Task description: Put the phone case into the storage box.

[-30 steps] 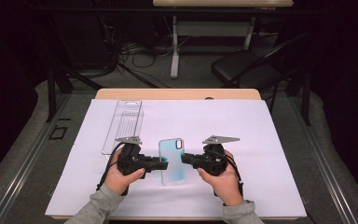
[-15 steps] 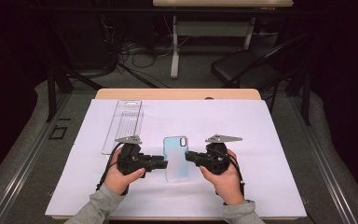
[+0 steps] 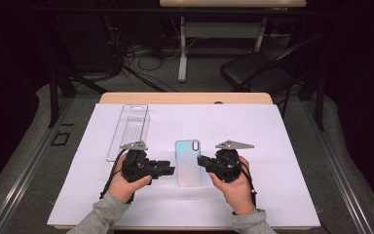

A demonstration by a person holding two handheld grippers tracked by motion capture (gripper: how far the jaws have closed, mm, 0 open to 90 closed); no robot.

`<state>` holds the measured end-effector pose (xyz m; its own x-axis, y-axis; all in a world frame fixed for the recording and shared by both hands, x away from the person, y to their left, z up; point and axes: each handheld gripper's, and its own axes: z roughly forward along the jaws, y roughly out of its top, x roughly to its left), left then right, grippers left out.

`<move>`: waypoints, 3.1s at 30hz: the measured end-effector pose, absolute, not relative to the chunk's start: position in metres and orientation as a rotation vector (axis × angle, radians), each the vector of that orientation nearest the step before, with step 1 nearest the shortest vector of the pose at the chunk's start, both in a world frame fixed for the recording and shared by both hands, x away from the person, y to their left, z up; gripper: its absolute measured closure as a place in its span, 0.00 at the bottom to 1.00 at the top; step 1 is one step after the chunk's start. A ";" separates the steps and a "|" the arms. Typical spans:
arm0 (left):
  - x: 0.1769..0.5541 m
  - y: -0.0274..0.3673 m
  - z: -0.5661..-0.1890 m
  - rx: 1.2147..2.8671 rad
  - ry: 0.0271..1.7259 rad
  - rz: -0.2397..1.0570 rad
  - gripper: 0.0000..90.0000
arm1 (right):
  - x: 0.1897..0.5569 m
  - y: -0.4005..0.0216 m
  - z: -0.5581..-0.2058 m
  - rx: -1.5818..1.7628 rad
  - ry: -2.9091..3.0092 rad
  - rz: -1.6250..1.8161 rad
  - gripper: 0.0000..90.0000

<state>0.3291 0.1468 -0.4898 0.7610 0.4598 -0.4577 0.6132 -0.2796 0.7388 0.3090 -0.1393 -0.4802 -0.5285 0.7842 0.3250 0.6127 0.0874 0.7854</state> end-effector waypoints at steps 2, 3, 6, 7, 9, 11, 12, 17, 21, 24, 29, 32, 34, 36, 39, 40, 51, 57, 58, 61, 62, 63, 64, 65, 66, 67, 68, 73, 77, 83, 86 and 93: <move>0.329 0.147 -0.490 1.929 0.819 -0.176 0.66 | 0.308 -0.139 -0.480 1.422 2.163 1.410 0.94; 0.329 0.147 -0.490 1.929 0.820 -0.163 0.65 | 0.308 -0.139 -0.480 1.421 2.160 1.404 0.94; 0.330 0.148 -0.491 1.929 0.832 -0.128 0.64 | 0.308 -0.140 -0.480 1.423 2.143 1.396 0.94; 0.330 0.148 -0.491 1.931 0.834 -0.119 0.63 | 0.308 -0.140 -0.480 1.421 2.138 1.394 0.94; 0.330 0.148 -0.491 1.930 0.846 -0.095 0.63 | 0.308 -0.140 -0.480 1.425 2.132 1.393 0.94; 0.331 0.149 -0.491 1.933 0.848 -0.069 0.62 | 0.308 -0.139 -0.480 1.437 2.129 1.391 0.94; 0.331 0.150 -0.491 1.933 0.850 -0.056 0.61 | 0.307 -0.139 -0.479 1.440 2.126 1.385 0.94; 0.332 0.153 -0.489 1.928 0.854 -0.008 0.60 | 0.306 -0.137 -0.479 1.441 2.110 1.371 0.94; 0.332 0.155 -0.486 1.928 0.857 0.025 0.59 | 0.308 -0.133 -0.479 1.436 2.113 1.366 0.94; 0.331 0.155 -0.484 1.941 0.847 0.042 0.59 | 0.308 -0.130 -0.479 1.444 2.112 1.367 0.94; 0.332 0.155 -0.483 1.945 0.836 0.049 0.55 | 0.309 -0.126 -0.478 1.444 2.103 1.358 0.94; 0.331 0.156 -0.482 1.959 0.833 0.082 0.54 | 0.310 -0.122 -0.477 1.448 2.097 1.362 0.94; 0.332 0.157 -0.481 1.959 0.838 0.091 0.52 | 0.310 -0.120 -0.477 1.445 2.097 1.361 0.94; 0.332 0.159 -0.480 1.959 0.839 0.113 0.52 | 0.310 -0.117 -0.477 1.447 2.093 1.351 0.94; 0.333 0.161 -0.479 1.956 0.836 0.131 0.52 | 0.311 -0.113 -0.477 1.442 2.090 1.353 0.94; 0.333 0.161 -0.479 1.952 0.825 0.138 0.52 | 0.311 -0.112 -0.477 1.444 2.090 1.351 0.94; 0.333 0.167 -0.475 1.914 0.836 0.187 0.52 | 0.310 -0.101 -0.477 1.450 2.052 1.332 0.94; 0.332 0.171 -0.472 1.893 0.846 0.241 0.52 | 0.309 -0.097 -0.478 1.461 2.029 1.340 0.94; 0.332 0.171 -0.472 1.888 0.851 0.251 0.52 | 0.308 -0.096 -0.478 1.466 2.030 1.339 0.94; 0.331 0.173 -0.470 1.876 0.859 0.257 0.53 | 0.309 -0.093 -0.480 1.467 2.030 1.347 0.94; 0.331 0.173 -0.470 1.876 0.860 0.263 0.53 | 0.308 -0.092 -0.481 1.470 2.028 1.350 0.94; 0.331 0.173 -0.469 1.876 0.867 0.268 0.53 | 0.308 -0.091 -0.481 1.472 2.026 1.352 0.94; 0.330 0.173 -0.469 1.875 0.868 0.271 0.53 | 0.308 -0.089 -0.481 1.473 2.028 1.359 0.94; 0.330 0.173 -0.469 1.872 0.870 0.276 0.53 | 0.308 -0.088 -0.482 1.476 2.025 1.362 0.94; 0.330 0.173 -0.468 1.875 0.871 0.287 0.53 | 0.307 -0.087 -0.482 1.478 2.028 1.363 0.94; 0.330 0.173 -0.468 1.877 0.874 0.292 0.54 | 0.307 -0.086 -0.483 1.475 2.029 1.359 0.94; 0.330 0.172 -0.468 1.883 0.875 0.298 0.54 | 0.307 -0.085 -0.484 1.476 2.031 1.363 0.94; 0.329 0.172 -0.467 1.895 0.877 0.331 0.54 | 0.307 -0.081 -0.487 1.470 2.038 1.352 0.94; 0.328 0.170 -0.467 1.913 0.869 0.359 0.53 | 0.306 -0.079 -0.489 1.467 2.044 1.350 0.94; 0.327 0.169 -0.464 1.949 0.864 0.426 0.52 | 0.305 -0.076 -0.491 1.450 2.040 1.344 0.94; 0.325 0.168 -0.462 1.966 0.862 0.463 0.52 | 0.304 -0.075 -0.491 1.437 2.043 1.338 0.94; 0.321 0.166 -0.456 2.000 0.846 0.561 0.51 | 0.303 -0.072 -0.491 1.431 2.053 1.328 0.94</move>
<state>0.3206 0.1660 -0.4558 0.6675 0.7417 0.0666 0.3500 -0.3914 0.8510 0.3030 -0.0724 -0.4910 -0.4544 0.8573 0.2421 0.5723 0.0726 0.8169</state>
